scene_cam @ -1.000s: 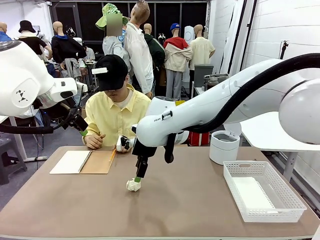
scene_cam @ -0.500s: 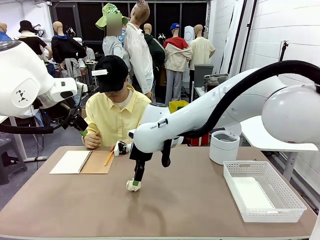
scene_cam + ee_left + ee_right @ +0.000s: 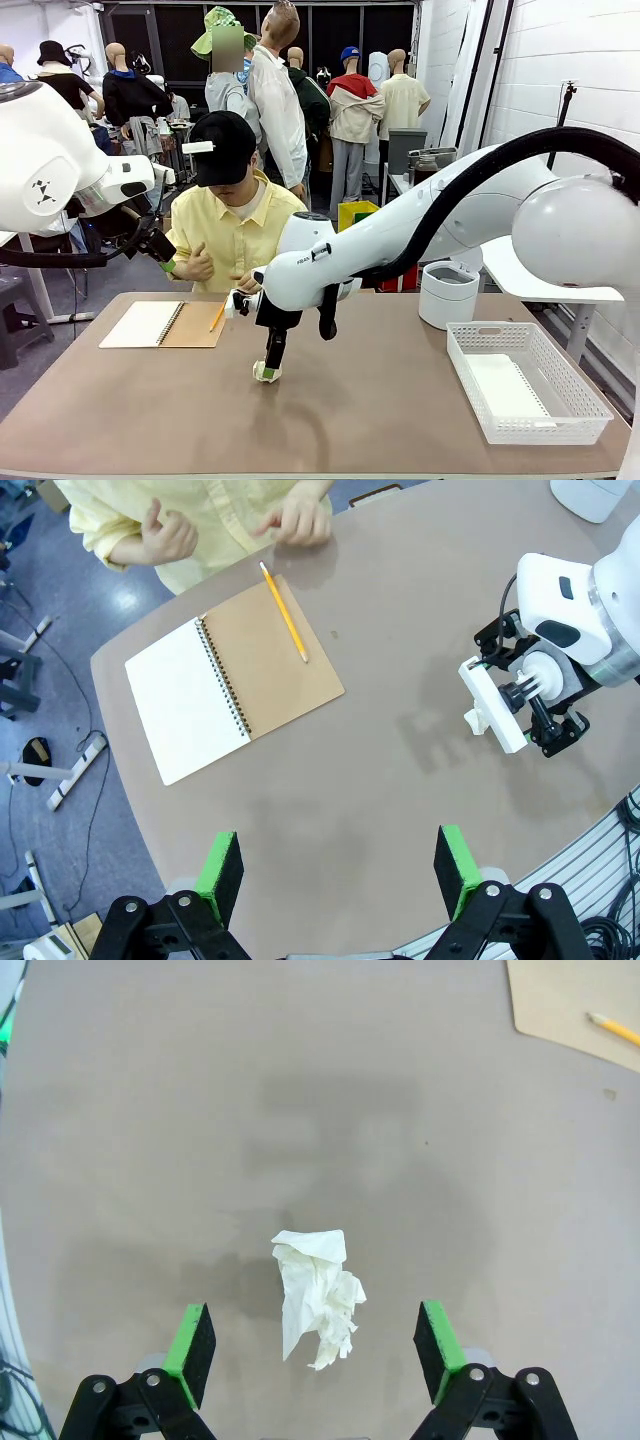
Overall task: Sort the paper based on its condition.
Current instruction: If a person hands you a paper, place it in the Organizing basket , and if it's crumpled, put it in the Trash can.
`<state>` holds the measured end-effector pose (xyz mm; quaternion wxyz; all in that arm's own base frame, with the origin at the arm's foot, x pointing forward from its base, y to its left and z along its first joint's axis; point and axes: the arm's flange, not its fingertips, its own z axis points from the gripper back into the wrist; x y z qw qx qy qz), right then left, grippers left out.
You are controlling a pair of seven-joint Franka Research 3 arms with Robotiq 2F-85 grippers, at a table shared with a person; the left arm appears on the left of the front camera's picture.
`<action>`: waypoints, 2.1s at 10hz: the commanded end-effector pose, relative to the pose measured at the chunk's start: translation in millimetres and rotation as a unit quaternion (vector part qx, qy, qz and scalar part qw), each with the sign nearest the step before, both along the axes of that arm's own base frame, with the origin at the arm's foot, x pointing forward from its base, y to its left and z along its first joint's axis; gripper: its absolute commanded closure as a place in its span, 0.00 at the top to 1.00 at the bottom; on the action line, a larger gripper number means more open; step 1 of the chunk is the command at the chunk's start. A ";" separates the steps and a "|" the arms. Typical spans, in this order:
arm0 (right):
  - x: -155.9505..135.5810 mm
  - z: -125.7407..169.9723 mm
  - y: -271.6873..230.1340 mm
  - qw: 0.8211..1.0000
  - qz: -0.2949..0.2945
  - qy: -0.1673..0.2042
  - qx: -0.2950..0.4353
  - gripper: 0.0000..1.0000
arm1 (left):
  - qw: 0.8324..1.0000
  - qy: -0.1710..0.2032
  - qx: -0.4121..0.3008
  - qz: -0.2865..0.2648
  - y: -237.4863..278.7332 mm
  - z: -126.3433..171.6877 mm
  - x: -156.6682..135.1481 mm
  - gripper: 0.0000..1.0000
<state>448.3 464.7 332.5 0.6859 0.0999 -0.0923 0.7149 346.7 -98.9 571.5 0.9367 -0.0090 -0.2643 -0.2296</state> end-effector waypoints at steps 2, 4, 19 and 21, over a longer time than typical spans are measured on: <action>6.1 -4.0 10.4 1.000 -0.001 0.003 -0.020 1.00 | 1.000 -0.001 0.002 0.000 1.6 0.4 0.3 1.00; 7.4 -9.2 12.0 1.000 0.000 0.006 -0.028 1.00 | 1.000 -0.001 0.002 0.000 1.6 0.4 0.3 1.00; 20.0 -6.0 1.0 0.998 -0.051 0.029 -0.016 0.15 | 1.000 -0.001 0.002 0.000 1.6 0.4 0.3 1.00; 28.1 13.4 -17.7 0.996 -0.079 0.044 0.004 0.15 | 1.000 -0.001 0.002 0.000 1.6 0.4 0.3 1.00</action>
